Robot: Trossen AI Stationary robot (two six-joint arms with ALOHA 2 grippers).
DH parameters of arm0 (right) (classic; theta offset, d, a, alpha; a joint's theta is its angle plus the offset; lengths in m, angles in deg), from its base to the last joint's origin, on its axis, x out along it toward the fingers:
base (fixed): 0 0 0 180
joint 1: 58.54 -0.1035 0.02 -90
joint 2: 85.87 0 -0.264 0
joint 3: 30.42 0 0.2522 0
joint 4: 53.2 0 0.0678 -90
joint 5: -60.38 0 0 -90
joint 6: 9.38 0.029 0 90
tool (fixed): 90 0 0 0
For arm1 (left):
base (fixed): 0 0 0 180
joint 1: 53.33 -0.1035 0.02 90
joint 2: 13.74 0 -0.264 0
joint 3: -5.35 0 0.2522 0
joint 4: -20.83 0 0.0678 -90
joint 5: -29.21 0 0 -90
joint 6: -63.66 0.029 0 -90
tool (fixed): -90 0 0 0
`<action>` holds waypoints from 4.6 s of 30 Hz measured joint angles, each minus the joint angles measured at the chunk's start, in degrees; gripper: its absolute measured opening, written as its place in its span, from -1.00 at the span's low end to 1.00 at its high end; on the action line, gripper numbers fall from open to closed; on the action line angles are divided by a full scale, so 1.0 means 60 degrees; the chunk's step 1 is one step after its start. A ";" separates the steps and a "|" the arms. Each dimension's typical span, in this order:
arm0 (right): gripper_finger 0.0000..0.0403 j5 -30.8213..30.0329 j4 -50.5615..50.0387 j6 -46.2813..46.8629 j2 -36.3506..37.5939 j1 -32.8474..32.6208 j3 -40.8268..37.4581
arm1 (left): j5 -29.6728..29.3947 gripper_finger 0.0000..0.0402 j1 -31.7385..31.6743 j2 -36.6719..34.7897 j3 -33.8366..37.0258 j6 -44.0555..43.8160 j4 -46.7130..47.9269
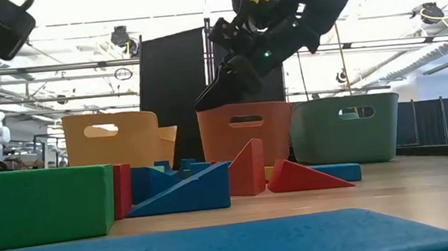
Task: Sort blocks by size
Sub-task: Put the light green arch block into the yellow bin
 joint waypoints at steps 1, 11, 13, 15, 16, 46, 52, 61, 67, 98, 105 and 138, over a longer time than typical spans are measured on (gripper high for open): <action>0.23 0.0003 0.0073 -0.0028 0.0000 0.0035 0.0000 | -0.0037 0.97 0.0074 0.0096 0.0000 -0.0187 -0.0131; 0.23 0.0023 0.0829 -0.0206 0.0000 0.0123 0.0004 | -0.0237 0.97 0.0707 0.1487 -0.0004 -0.1399 -0.0732; 0.23 0.0025 0.0809 -0.0198 0.0000 0.0119 0.0004 | -0.0119 0.97 0.0774 0.1740 -0.0004 -0.1474 -0.0784; 0.23 0.0025 0.0781 -0.0079 0.0000 0.0078 0.0004 | -0.0058 0.97 0.0840 0.1939 -0.0004 -0.1608 -0.0770; 0.23 0.0022 0.0736 -0.0018 0.0000 0.0047 0.0004 | -0.0061 0.97 0.0853 0.2003 -0.0004 -0.1663 -0.0750; 0.23 -0.0076 0.0417 -0.0092 0.0000 -0.0923 0.0000 | -0.0515 -0.36 0.0839 0.2348 -0.0011 -0.1170 -0.0267; 0.23 -0.0073 0.0289 -0.0071 0.0000 -0.0923 0.0000 | -0.0495 -0.59 0.0839 0.2156 -0.0011 -0.1144 -0.0267; 0.23 -0.0073 0.0300 -0.0059 0.0000 -0.0923 0.0000 | -0.0555 -0.80 0.0833 0.1483 -0.0011 -0.1123 -0.0207; 0.23 -0.0072 0.0295 -0.0059 0.0000 -0.0923 0.0000 | -0.0887 -0.79 0.0790 0.0793 -0.0011 -0.1116 0.0202; 0.23 -0.0021 0.0239 -0.0081 0.0000 -0.0919 0.0000 | -0.3981 -0.79 -0.5017 -0.3393 -0.0045 0.4565 0.3546; 0.23 -0.0004 0.0370 -0.0070 0.0000 -0.0919 0.0000 | -0.3870 -0.79 -0.6752 -0.3384 -0.1422 0.6846 0.3464; 0.23 0.0032 0.0311 -0.0089 0.0000 -0.0890 0.0000 | -0.2509 -0.79 -1.2081 0.0357 -0.2940 1.2642 0.2673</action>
